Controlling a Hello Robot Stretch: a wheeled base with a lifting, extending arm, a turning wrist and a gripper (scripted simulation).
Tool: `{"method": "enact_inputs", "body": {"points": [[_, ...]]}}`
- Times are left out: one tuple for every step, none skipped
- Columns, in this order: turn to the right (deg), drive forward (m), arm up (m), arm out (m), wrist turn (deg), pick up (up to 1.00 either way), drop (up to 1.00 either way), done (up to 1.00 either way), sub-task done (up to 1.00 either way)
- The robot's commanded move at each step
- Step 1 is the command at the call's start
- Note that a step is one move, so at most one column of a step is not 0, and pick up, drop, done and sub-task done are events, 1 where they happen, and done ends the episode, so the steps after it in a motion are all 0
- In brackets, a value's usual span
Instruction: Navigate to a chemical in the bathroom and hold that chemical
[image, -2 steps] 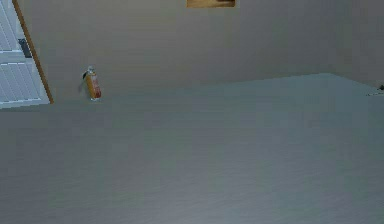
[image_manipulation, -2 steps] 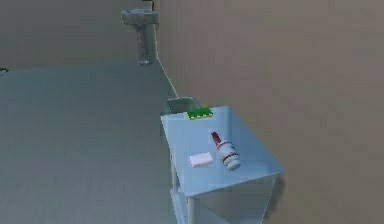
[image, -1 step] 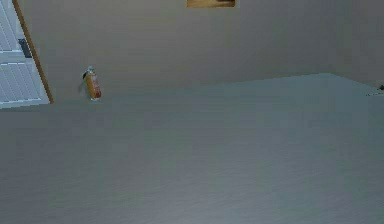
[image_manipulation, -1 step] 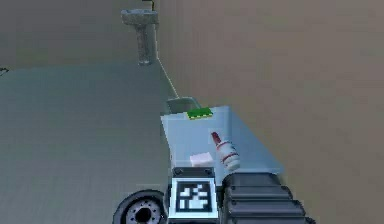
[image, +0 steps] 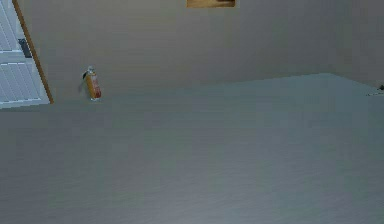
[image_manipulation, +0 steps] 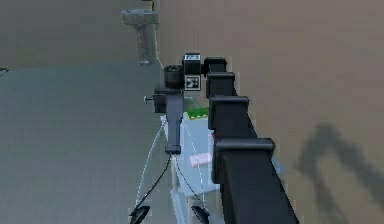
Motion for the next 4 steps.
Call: {"method": "enact_inputs", "body": {"points": [[0.0,0.00,0.00,0.00,45.0,0.00,0.00,0.00,0.00],[0.0,0.00,0.00,0.00,45.0,0.00,0.00,0.00,0.00],[0.0,0.00,0.00,0.00,45.0,0.00,0.00,0.00,0.00],[0.0,0.00,0.00,0.00,45.0,0.00,0.00,0.00,0.00]]}}
